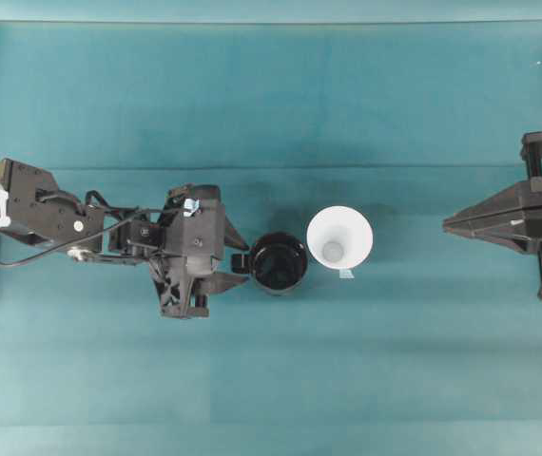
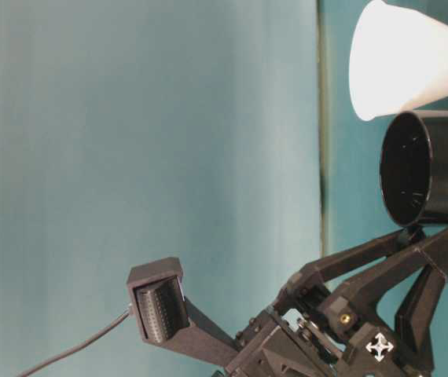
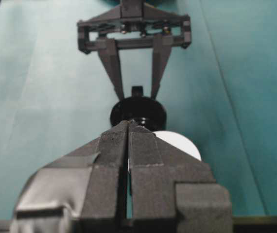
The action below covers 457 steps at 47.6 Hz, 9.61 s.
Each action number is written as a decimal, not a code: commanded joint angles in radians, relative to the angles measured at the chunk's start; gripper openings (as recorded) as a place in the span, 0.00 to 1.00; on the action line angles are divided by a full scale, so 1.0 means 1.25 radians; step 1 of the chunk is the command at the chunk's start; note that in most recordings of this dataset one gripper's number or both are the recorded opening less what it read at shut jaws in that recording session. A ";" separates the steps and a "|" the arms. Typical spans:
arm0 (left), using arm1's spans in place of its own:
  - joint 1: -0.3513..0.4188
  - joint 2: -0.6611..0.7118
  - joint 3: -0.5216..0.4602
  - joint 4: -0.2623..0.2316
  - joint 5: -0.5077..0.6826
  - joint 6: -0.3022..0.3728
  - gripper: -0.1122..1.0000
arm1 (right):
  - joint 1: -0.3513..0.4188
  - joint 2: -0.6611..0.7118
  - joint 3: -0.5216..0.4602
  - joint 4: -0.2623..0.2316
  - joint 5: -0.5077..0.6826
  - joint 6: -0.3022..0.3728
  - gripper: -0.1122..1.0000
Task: Put the paper cup into the moved cup holder.
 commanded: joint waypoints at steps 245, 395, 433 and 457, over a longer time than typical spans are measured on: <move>0.010 -0.374 0.162 0.001 0.180 -0.005 0.85 | -0.167 0.619 -0.563 0.044 0.687 0.182 0.12; 0.015 -0.358 0.153 0.001 0.179 -0.005 0.85 | -0.065 0.923 -0.735 0.032 0.584 0.173 0.45; 0.015 -0.358 0.153 0.001 0.179 -0.005 0.85 | -0.061 0.890 -0.730 0.022 0.566 0.172 0.93; 0.015 -0.358 0.155 0.001 0.179 -0.005 0.85 | -0.060 0.794 -0.660 0.009 0.472 0.172 0.93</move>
